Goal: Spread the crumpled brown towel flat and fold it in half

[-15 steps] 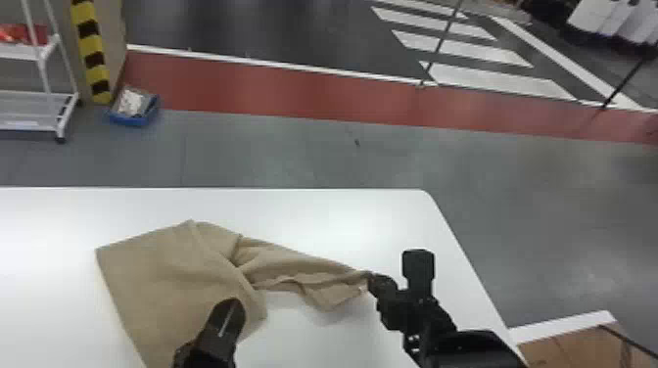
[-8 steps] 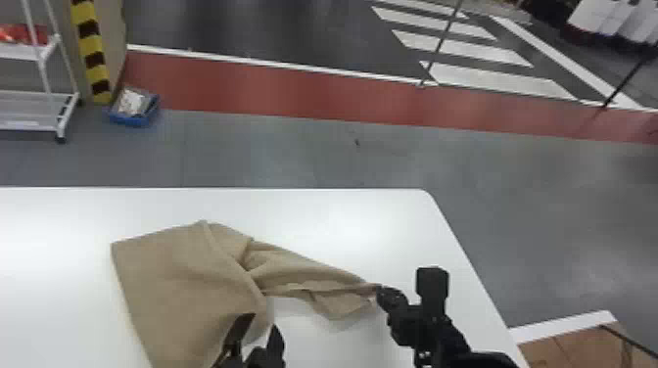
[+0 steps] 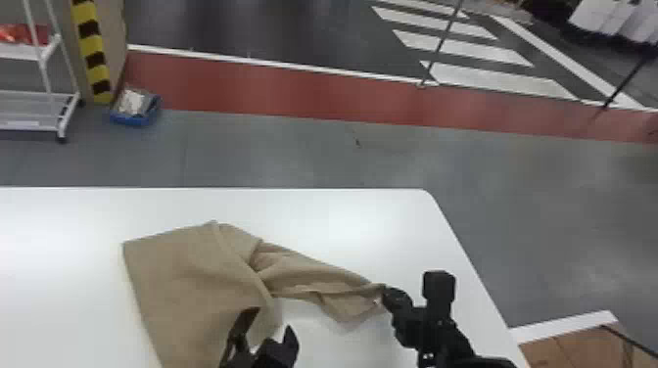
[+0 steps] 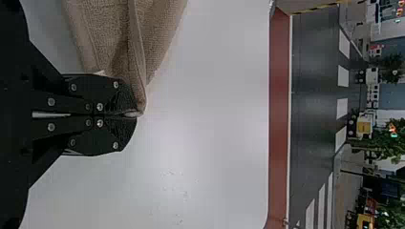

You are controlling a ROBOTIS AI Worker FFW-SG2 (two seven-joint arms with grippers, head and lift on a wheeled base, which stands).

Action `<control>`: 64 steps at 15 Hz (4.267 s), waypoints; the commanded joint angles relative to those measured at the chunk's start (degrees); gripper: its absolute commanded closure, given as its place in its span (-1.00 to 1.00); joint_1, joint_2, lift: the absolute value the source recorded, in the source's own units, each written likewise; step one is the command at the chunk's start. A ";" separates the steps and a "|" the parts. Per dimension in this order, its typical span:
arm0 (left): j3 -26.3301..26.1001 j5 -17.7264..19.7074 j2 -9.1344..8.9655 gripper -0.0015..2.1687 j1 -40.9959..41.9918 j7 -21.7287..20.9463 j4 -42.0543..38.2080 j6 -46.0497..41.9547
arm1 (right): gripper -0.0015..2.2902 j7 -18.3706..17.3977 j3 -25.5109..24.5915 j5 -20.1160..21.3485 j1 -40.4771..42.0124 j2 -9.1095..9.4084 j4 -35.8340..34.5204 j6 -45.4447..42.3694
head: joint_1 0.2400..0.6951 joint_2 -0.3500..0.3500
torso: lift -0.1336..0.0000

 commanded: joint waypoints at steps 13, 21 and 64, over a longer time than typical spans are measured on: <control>-2.21 2.03 -4.43 -0.44 -5.89 -1.88 11.45 -5.21 | 0.10 0.00 2.05 -1.36 -2.58 0.83 4.15 -2.47 | 1.00 -1.00 | 1.00; -2.38 -2.72 -4.43 -0.44 -5.80 0.93 12.06 -3.80 | 0.10 0.44 1.87 -2.15 -1.17 0.83 2.48 -2.29 | 1.00 -1.00 | 1.00; 37.17 -0.08 5.57 0.61 14.24 -3.02 -53.33 46.47 | 0.10 10.11 -10.17 4.09 -6.71 -4.36 -32.06 43.76 | 1.00 -0.72 | 1.00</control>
